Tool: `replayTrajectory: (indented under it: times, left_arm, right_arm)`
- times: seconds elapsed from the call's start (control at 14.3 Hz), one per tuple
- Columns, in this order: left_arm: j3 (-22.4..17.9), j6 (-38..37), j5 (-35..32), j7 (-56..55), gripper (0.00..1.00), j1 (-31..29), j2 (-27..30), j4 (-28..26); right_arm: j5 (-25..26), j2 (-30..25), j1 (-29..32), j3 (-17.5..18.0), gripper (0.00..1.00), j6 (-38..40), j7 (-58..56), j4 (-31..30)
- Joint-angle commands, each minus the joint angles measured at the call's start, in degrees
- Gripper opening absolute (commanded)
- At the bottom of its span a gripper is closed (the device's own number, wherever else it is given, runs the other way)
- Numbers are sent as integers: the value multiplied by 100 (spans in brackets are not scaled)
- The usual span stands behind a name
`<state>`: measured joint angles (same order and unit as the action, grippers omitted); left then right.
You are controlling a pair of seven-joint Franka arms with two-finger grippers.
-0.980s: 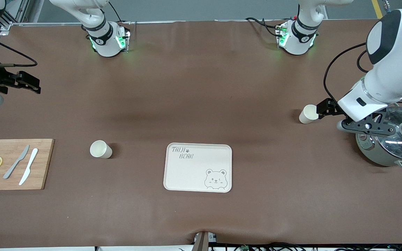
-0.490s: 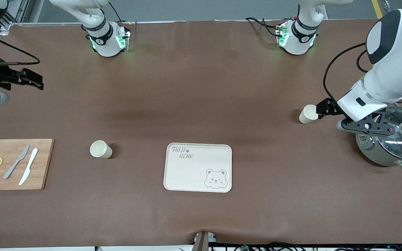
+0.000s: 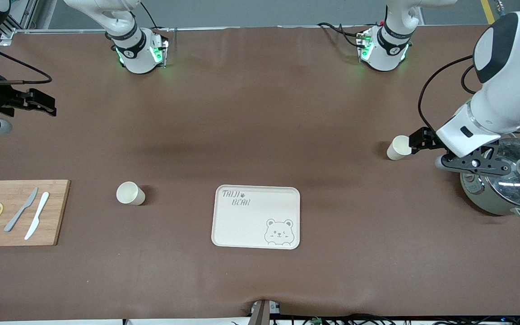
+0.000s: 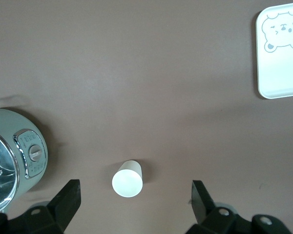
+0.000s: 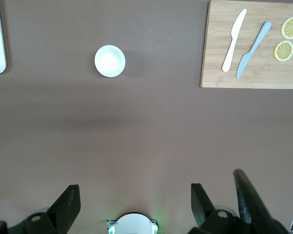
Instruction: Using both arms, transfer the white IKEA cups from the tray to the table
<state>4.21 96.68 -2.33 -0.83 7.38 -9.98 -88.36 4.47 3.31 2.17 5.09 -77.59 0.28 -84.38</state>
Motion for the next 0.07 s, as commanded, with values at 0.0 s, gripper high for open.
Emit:
replayTrajectory:
  times: [0.0]
  left_arm:
    - [36,-62,57,-14,100,-26,-65,135]
  right_arm:
    - [-104,21,11,-17,100,69,-81,79]
